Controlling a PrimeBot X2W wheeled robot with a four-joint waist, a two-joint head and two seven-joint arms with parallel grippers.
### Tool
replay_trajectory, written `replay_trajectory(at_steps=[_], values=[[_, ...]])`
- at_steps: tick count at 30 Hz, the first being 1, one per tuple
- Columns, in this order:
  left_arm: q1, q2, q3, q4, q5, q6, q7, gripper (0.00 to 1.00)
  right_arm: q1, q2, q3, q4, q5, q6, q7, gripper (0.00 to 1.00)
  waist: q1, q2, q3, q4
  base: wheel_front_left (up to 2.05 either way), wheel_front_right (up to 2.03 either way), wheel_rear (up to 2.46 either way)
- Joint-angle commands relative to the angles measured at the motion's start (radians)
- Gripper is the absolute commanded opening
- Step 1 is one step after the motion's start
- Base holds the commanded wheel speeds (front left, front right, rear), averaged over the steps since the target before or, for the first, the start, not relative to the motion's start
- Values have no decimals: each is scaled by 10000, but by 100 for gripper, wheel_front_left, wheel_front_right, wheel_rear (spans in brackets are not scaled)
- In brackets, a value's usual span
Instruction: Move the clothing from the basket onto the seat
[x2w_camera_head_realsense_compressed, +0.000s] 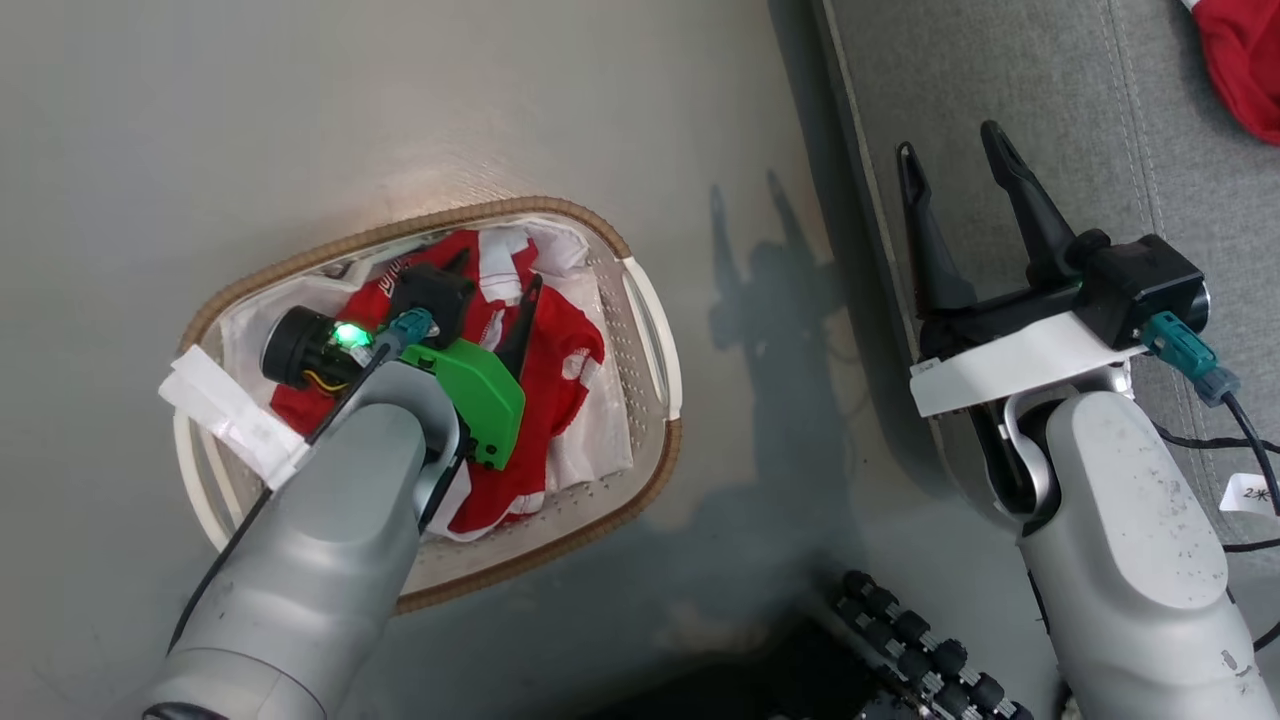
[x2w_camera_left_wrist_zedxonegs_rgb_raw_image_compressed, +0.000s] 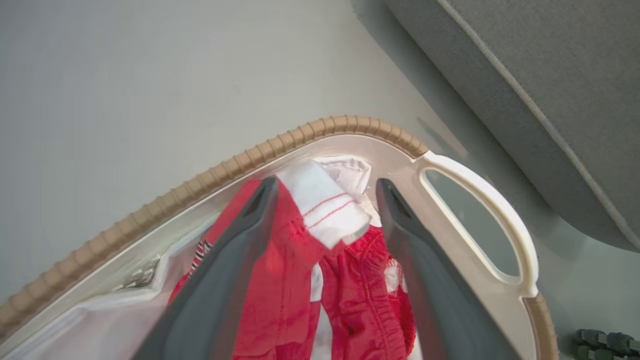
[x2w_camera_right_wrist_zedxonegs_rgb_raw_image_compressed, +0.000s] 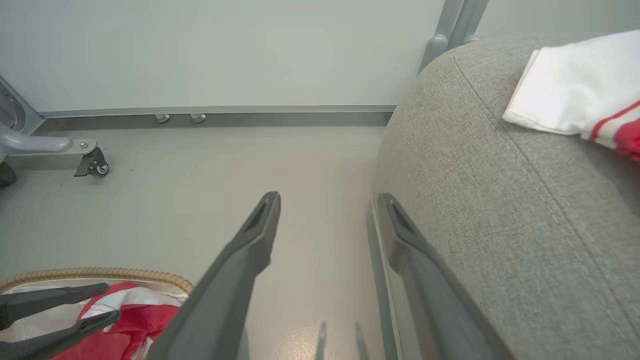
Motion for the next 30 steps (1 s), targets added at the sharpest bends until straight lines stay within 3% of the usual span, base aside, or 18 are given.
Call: replay_trajectory(at_steps=[1, 16, 20, 22, 23, 30], values=[[-285, 158, 60, 151, 86, -20, 5, 100, -190, 25, 21, -11, 47, -7, -46, 100, -1, 0, 814, -563, 0, 0, 0], [-900, 130, 288, 1296, 612, 623, 7, 100, -77, 17, -241, -303, -279, -7, -46, 100, -1, 0, 1399, -88, 7, 7, 7], [-1023, 100, 329, 1587, 592, 568, 7, 100, -92, 14, -233, -321, -352, -7, -46, 100, -1, 0, 1436, 24, 7, 7, 7], [-1032, 82, 354, 1602, 560, 500, 7, 4, -109, 14, -219, -322, -374, -7, -46, 100, -1, 0, 1439, 53, 1, 1, 1], [-1031, 81, 372, 1549, 563, 464, 7, 0, -122, 13, -220, -317, -382, -7, -46, 100, -1, 0, 1434, 59, 0, 0, 0], [-745, 82, 457, 1234, 530, 227, 7, 0, -310, 10, -255, -185, -303, -7, -46, 100, -1, 0, 1245, -8, 0, 0, 0]])
